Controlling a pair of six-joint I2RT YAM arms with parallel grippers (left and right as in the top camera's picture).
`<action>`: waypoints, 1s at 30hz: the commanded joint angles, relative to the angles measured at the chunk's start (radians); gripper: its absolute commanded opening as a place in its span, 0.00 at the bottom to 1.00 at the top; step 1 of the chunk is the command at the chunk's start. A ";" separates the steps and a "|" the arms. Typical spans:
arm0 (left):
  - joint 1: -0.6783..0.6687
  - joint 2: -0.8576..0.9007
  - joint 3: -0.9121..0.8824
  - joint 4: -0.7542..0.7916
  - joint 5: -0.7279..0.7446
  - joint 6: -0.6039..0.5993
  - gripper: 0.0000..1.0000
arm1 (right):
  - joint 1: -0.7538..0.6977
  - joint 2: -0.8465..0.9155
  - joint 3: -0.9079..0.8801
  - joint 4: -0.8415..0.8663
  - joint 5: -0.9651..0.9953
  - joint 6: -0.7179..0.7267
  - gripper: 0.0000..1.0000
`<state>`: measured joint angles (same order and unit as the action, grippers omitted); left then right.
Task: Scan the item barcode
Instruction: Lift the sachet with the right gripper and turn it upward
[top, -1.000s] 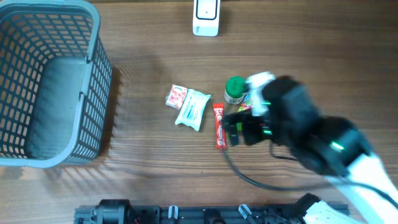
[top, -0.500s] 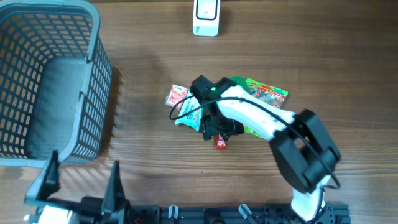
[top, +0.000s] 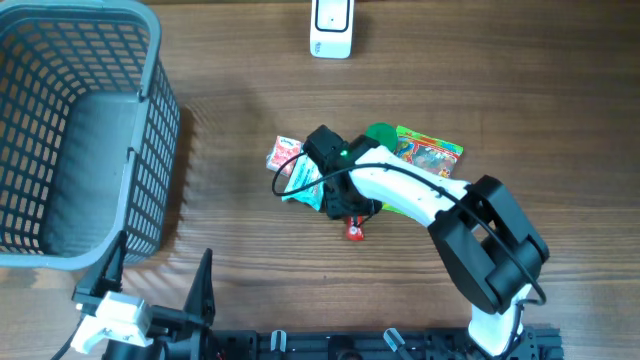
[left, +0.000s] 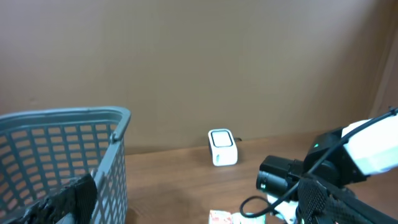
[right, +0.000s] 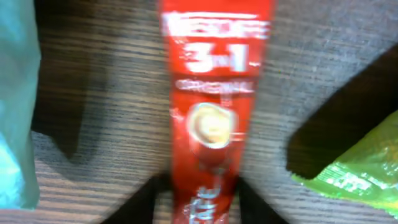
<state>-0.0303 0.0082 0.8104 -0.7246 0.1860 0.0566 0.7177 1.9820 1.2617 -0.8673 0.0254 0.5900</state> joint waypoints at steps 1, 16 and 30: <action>0.006 0.002 -0.002 -0.034 0.019 -0.013 1.00 | -0.003 0.056 -0.079 -0.011 0.109 0.066 0.05; 0.006 0.002 -0.046 -0.103 0.020 -0.013 1.00 | -0.004 0.002 0.114 -0.267 -1.241 -0.377 0.04; 0.006 0.002 -0.089 -0.111 0.034 -0.013 1.00 | -0.006 0.002 0.114 -0.144 -1.648 -0.036 0.04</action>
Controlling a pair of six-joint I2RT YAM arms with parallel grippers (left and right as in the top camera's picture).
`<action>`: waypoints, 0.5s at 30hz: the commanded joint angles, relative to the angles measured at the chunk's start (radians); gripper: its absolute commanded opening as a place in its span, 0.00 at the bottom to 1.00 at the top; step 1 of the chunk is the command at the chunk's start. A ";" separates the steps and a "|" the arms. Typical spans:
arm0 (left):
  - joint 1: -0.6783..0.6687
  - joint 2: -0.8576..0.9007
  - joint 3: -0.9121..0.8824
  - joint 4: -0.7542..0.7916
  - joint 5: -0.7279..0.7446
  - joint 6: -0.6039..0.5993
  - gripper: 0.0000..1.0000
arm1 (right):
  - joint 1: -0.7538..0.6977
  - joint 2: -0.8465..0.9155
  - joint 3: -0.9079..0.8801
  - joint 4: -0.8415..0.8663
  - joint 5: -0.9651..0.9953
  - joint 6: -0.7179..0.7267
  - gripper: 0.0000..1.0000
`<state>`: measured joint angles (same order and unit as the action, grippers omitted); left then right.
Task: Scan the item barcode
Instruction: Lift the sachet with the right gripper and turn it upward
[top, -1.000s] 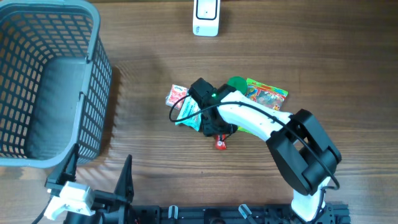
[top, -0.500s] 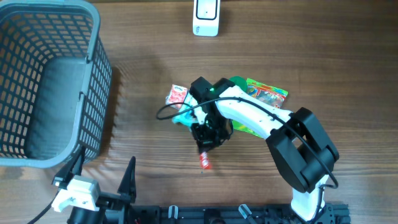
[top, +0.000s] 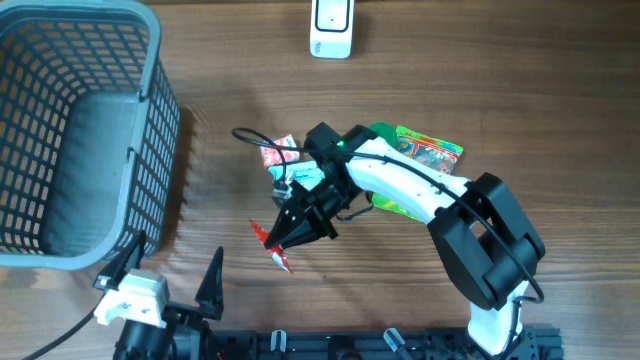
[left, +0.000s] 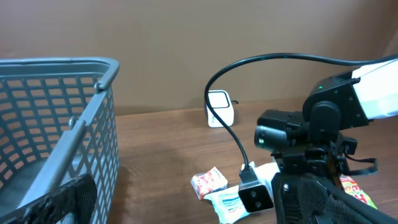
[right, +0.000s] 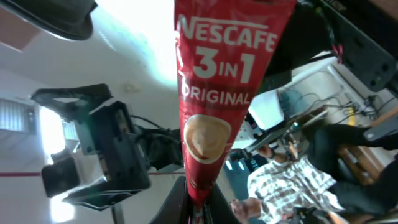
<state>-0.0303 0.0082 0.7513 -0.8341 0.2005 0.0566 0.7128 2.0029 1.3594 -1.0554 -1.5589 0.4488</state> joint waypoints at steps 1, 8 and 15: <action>0.006 0.002 -0.035 -0.002 0.020 -0.013 1.00 | -0.001 -0.019 0.017 0.068 -0.064 0.104 0.04; 0.006 0.002 -0.037 -0.014 0.067 -0.013 1.00 | -0.024 -0.019 0.017 0.078 -0.064 0.266 0.04; 0.006 0.002 -0.158 0.138 0.087 -0.009 1.00 | -0.101 -0.019 0.017 0.183 -0.064 0.265 0.04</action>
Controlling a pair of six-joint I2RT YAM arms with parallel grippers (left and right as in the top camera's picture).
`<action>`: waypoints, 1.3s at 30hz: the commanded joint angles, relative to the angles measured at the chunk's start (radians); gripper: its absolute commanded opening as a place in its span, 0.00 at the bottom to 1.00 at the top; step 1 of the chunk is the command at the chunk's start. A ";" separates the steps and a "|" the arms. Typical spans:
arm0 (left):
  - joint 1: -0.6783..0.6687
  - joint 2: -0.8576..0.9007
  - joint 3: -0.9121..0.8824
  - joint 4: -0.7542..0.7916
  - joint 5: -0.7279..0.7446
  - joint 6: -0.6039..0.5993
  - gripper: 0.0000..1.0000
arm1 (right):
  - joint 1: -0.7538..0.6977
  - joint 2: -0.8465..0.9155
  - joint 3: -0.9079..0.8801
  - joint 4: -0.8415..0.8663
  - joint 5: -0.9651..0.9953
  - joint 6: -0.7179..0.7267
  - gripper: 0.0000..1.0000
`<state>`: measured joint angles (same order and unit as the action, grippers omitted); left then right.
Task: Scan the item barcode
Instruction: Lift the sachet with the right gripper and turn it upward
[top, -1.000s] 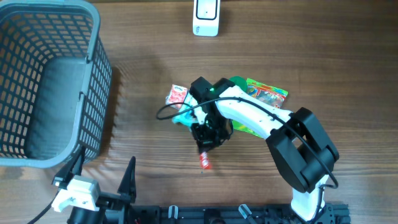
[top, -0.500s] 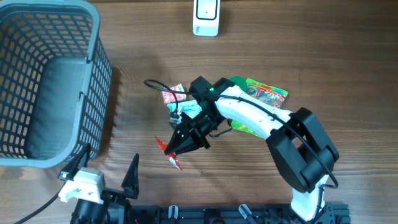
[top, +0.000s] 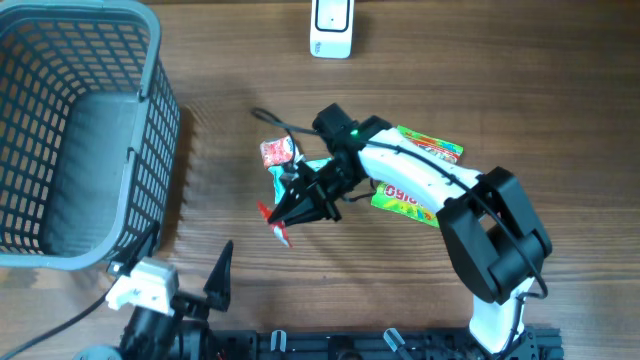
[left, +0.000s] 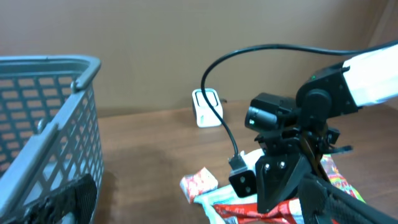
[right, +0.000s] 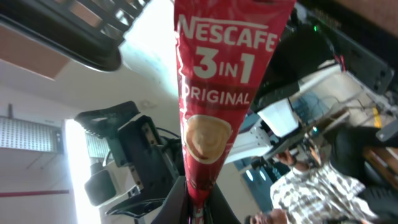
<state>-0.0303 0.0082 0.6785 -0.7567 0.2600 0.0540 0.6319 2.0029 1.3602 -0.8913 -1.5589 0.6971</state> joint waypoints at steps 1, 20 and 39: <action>0.006 0.002 -0.135 0.114 0.038 -0.006 1.00 | -0.028 -0.019 0.016 0.026 -0.064 0.016 0.04; 0.006 0.002 -0.526 0.423 -0.011 -0.006 1.00 | -0.037 -0.020 0.016 0.468 -0.064 0.196 0.04; 0.006 0.002 -0.531 0.225 -0.018 0.019 1.00 | -0.272 -0.337 0.012 0.476 -0.066 0.062 0.04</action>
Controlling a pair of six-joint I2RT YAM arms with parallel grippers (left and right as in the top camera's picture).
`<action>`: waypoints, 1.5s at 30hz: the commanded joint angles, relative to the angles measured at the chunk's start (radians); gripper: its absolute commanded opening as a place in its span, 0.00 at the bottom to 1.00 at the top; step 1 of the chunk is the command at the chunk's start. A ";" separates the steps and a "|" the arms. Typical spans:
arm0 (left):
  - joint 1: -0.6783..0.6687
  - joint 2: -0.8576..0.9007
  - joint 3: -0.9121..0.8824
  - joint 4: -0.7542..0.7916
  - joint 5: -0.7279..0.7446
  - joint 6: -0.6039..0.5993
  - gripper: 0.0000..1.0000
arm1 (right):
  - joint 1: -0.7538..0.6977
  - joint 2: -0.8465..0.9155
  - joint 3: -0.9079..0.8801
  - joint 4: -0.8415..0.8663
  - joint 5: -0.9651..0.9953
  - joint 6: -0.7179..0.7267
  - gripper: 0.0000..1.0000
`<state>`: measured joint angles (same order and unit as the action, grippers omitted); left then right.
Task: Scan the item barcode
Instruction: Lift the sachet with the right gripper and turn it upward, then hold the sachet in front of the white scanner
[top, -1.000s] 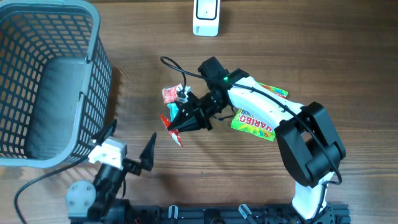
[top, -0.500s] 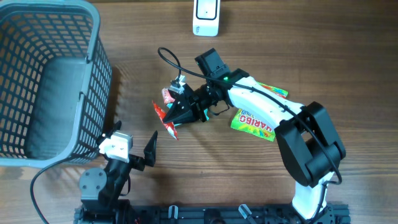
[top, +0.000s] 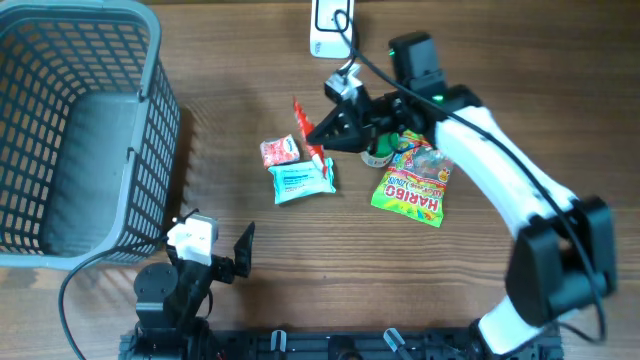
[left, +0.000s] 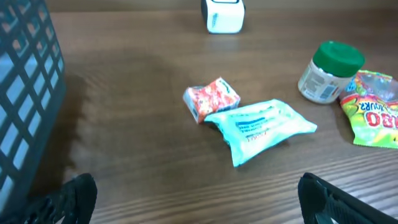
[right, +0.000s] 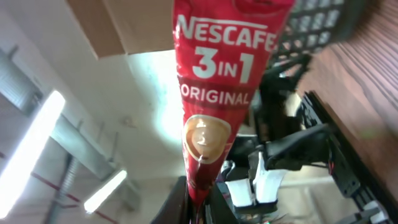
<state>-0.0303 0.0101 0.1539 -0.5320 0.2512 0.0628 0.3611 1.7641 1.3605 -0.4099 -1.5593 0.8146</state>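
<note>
A red Nescafe 3-in-1 stick sachet (top: 305, 130) hangs in the air, with my right gripper (top: 324, 130) shut on one end of it. It sits just in front of the white scanner (top: 330, 18) at the table's far edge. In the right wrist view the sachet (right: 217, 93) stands up from the closed jaws (right: 202, 202), printed face toward the camera. No barcode shows. My left gripper (top: 225, 262) is open near the front edge, its dark fingertips (left: 78, 193) wide apart, with the scanner (left: 224, 15) far ahead of it.
A grey mesh basket (top: 60, 130) fills the left side. On the table lie a small red-white packet (top: 281, 151), a teal tissue pack (top: 302, 181) and a Haribo bag (top: 412, 185). A green-lidded jar (left: 328, 71) is partly under my right arm.
My right gripper has carried the sachet from the middle-left of the table back toward the scanner. The left wrist camera now looks down at the table, and the left arm sits a little further right.
My right gripper was down on the sachet lying on the table by the other items. Then it held the sachet lifted toward the front left, then slightly further back. Now it holds the sachet just in front of the scanner.
</note>
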 joint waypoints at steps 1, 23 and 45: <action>0.006 0.000 -0.006 0.001 -0.010 0.011 1.00 | 0.001 -0.135 0.011 -0.011 -0.065 -0.056 0.04; 0.006 0.001 -0.006 0.001 -0.010 0.011 1.00 | 0.029 -0.164 0.012 0.038 1.117 -0.564 0.04; 0.006 0.001 -0.006 0.001 -0.010 0.011 1.00 | 0.029 0.720 0.737 0.238 1.328 -0.043 0.05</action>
<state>-0.0303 0.0147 0.1539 -0.5323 0.2512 0.0654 0.3855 2.4485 2.0758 -0.1902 -0.2493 0.6899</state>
